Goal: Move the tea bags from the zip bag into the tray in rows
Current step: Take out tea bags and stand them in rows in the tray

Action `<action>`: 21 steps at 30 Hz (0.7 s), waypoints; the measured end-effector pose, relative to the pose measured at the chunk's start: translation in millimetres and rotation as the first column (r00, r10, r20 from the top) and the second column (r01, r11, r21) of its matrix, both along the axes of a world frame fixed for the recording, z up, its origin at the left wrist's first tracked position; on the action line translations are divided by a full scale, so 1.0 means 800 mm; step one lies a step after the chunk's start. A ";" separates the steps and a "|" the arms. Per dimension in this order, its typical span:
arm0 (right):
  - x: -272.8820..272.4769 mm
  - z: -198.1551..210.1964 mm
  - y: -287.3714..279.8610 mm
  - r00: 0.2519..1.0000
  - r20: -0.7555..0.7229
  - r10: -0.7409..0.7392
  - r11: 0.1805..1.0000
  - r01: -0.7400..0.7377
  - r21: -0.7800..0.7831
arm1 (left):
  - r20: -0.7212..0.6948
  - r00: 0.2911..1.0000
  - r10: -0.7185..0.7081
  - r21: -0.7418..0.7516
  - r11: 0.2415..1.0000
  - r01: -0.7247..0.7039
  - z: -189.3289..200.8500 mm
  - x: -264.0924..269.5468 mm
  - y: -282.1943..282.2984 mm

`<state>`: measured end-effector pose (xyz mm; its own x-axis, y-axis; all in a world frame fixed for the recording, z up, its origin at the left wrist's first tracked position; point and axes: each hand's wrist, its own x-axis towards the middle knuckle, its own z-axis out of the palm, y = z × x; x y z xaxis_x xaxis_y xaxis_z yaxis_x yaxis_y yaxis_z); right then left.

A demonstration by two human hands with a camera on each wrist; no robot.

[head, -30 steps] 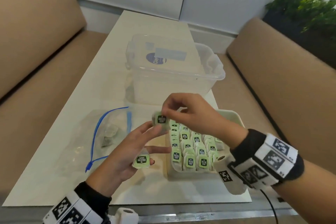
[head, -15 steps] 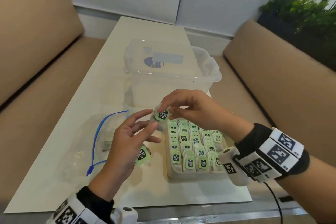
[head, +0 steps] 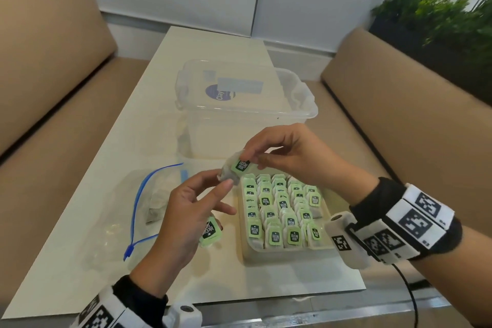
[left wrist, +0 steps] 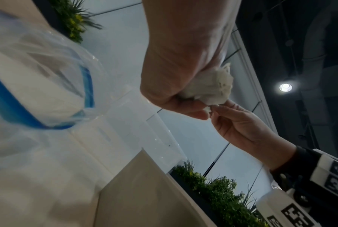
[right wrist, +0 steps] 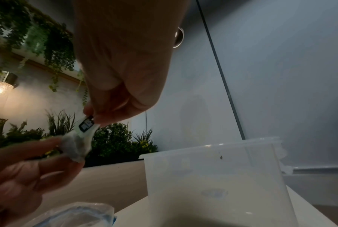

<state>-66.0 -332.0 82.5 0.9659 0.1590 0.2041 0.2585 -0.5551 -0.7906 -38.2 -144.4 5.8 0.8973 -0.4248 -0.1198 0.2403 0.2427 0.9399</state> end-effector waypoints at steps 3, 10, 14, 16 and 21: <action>-0.009 0.018 -0.023 1.000 -0.007 -0.017 0.984 0.016 -0.178 | -0.113 0.993 0.018 -0.018 1.000 -0.020 -0.006 0.003 0.001; -0.038 -0.008 -0.120 0.862 -0.439 -0.254 0.617 -0.205 -0.759 | -0.366 0.931 0.002 -0.089 0.995 -0.037 -0.027 0.023 0.022; -0.045 -0.044 -0.140 0.690 -0.641 -0.335 0.543 -0.414 -0.730 | -0.385 0.922 -0.041 -0.120 0.993 -0.006 -0.031 0.027 0.026; -0.040 -0.058 -0.143 0.643 -0.683 -0.348 0.521 -0.472 -0.711 | -0.379 0.924 -0.052 -0.122 0.992 0.006 -0.033 0.028 0.026; -0.022 -0.076 -0.146 0.582 -0.726 -0.366 0.521 -0.518 -0.678 | -0.376 0.924 -0.065 -0.128 0.992 0.018 -0.039 0.028 0.025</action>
<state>-83.8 -448.9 21.5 0.6078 -0.1131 -0.7860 -0.0569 -0.9935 0.0989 -15.7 -124.6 -25.8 0.7759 -0.4931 -0.3934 0.5851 0.3296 0.7409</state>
